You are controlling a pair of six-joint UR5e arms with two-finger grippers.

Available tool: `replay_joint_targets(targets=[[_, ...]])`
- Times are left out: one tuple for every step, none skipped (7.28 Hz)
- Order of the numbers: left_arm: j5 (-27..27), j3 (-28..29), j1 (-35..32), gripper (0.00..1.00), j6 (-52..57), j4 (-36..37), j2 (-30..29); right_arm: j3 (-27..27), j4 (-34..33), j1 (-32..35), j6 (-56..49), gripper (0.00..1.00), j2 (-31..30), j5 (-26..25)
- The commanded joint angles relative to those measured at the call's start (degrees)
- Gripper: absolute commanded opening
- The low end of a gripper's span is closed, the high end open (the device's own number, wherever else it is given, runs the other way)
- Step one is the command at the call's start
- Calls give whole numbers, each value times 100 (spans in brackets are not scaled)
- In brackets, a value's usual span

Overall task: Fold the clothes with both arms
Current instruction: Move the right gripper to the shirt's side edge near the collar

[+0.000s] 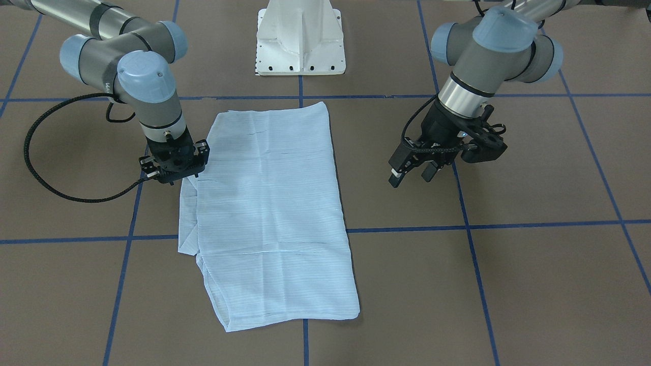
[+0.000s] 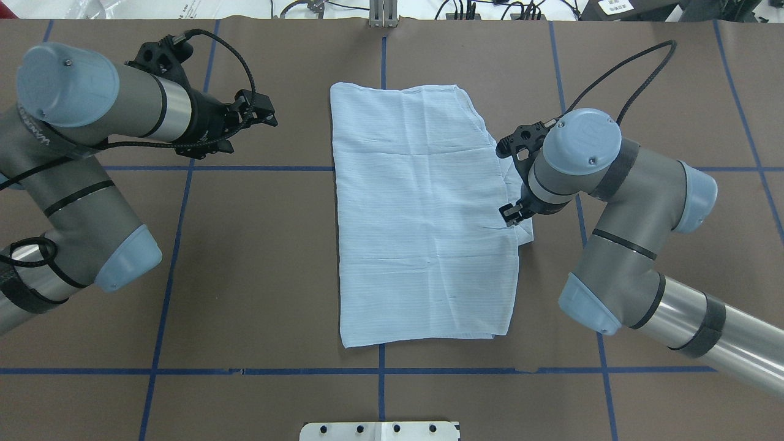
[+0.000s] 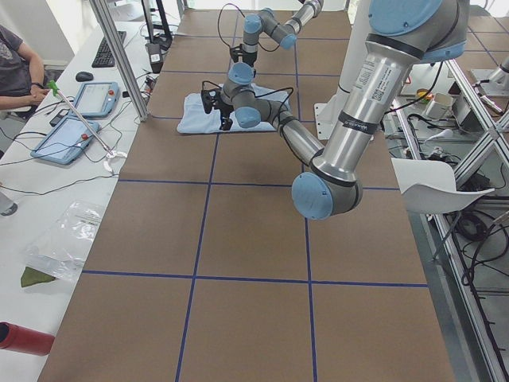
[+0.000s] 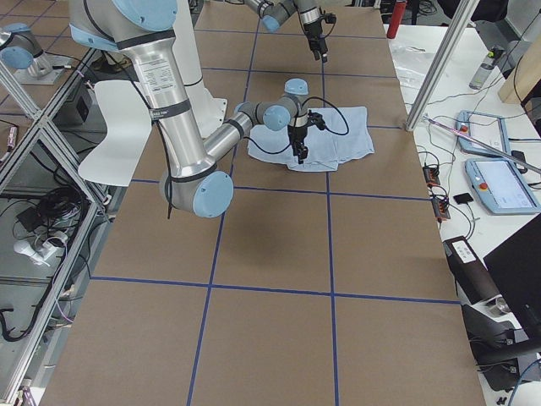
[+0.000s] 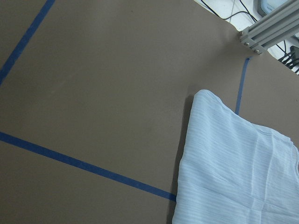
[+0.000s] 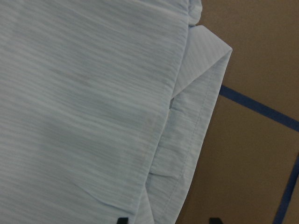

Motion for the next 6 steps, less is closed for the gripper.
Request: replay_joint_targets(targets=[[-8, 62, 26, 100, -41, 9, -36, 130, 15, 147, 287, 100, 121, 376], [-17, 19, 192, 100, -77, 26, -36, 287, 32, 174, 542, 100, 121, 405], [0, 27, 402, 97, -469, 0, -36, 576, 15, 209, 579, 100, 34, 483], [26, -42, 657, 97, -664, -9, -36, 770, 15, 235, 832, 100, -72, 771], [53, -86, 911, 98, -927, -17, -53, 877, 15, 244, 982, 100, -90, 966], [62, -226, 1062, 98, -1199, 0, -80, 956, 32, 244, 1245, 100, -116, 1011]])
